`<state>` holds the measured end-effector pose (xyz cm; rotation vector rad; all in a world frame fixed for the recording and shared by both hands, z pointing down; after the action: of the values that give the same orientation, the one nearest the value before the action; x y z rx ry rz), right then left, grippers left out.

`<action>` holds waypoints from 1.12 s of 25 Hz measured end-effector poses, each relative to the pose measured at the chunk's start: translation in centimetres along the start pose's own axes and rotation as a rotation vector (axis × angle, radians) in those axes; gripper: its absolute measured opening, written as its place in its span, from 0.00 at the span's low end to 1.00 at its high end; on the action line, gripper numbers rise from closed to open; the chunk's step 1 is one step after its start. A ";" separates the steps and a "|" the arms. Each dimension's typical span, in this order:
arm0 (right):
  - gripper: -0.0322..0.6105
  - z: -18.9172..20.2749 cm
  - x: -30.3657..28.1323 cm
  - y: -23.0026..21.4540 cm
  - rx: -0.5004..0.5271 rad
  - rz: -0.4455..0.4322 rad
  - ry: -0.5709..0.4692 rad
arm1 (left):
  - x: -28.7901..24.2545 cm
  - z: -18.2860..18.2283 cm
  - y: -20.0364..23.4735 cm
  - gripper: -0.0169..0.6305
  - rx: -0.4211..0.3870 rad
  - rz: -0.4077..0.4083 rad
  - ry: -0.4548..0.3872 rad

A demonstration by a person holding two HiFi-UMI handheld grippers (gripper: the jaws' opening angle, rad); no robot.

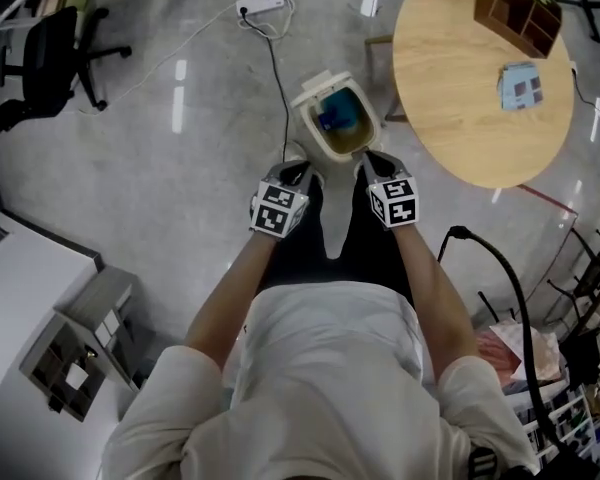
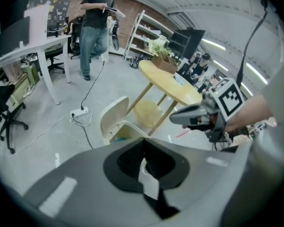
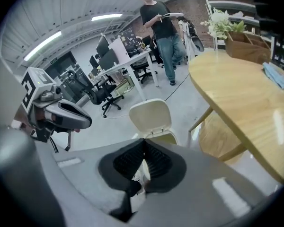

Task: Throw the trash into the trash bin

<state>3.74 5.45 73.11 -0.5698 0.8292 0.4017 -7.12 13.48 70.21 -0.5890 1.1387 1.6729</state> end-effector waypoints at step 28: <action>0.05 -7.9 12.0 4.2 0.100 0.002 -0.054 | 10.6 -7.7 -5.6 0.03 -0.141 0.038 -0.088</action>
<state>4.34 5.22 58.14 -0.4633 0.7937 0.3740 -7.22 11.83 56.08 -0.5791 0.9797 1.8043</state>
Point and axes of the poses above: the fingertips, and each gripper's own axes: x backward along the fingers, y to its left, z out of its underside, the point moved 1 cm from there along x, backward along the fingers, and after that the axes turned 2 degrees about x, right-handed, at the moved point
